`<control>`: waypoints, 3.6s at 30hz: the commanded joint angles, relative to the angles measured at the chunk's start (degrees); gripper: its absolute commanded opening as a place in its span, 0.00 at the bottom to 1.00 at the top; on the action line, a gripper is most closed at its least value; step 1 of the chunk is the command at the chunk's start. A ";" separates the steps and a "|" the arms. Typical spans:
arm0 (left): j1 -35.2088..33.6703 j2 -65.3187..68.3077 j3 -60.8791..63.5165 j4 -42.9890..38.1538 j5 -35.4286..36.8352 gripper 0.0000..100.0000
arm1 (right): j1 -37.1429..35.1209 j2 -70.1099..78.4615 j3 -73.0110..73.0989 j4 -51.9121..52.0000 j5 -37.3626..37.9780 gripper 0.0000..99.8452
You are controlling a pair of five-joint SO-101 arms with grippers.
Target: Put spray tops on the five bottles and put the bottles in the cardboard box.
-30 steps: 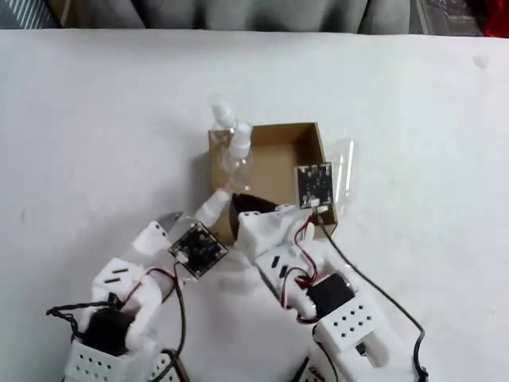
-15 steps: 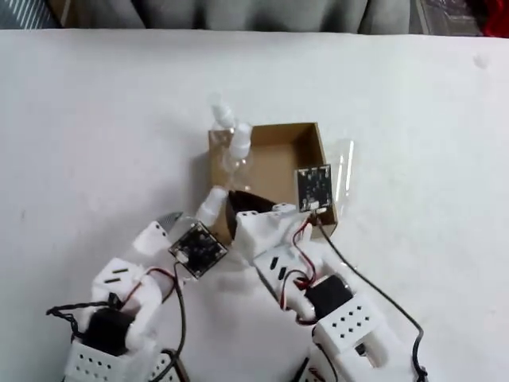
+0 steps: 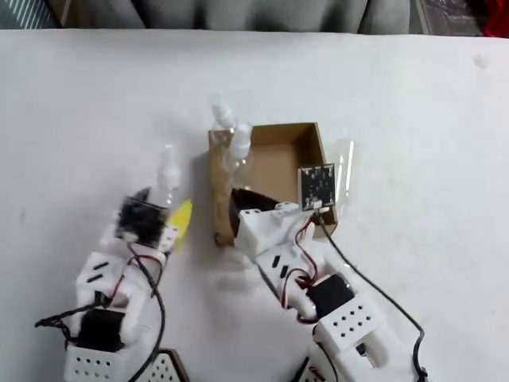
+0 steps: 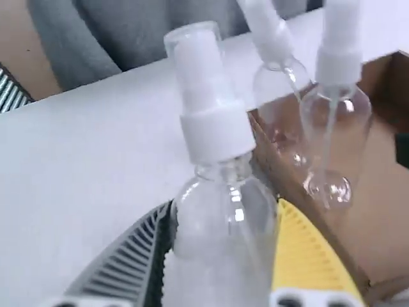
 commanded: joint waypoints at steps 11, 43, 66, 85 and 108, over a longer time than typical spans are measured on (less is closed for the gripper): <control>-10.86 -0.57 2.46 -20.04 27.25 0.02 | -11.12 -0.48 -0.35 -0.13 -0.26 0.02; 1.98 -0.57 -3.08 -12.75 26.29 0.02 | -22.02 -0.31 8.97 -16.22 0.09 0.02; 3.38 -0.57 -7.03 -6.42 24.35 0.02 | -20.00 -0.31 9.05 -16.04 0.00 0.02; 5.41 -0.57 -9.14 -5.01 22.68 0.02 | -17.89 -0.04 8.88 -16.40 0.09 0.02; 9.54 -0.57 -7.65 -4.84 22.24 0.02 | -12.44 -0.57 7.65 -12.97 5.27 0.02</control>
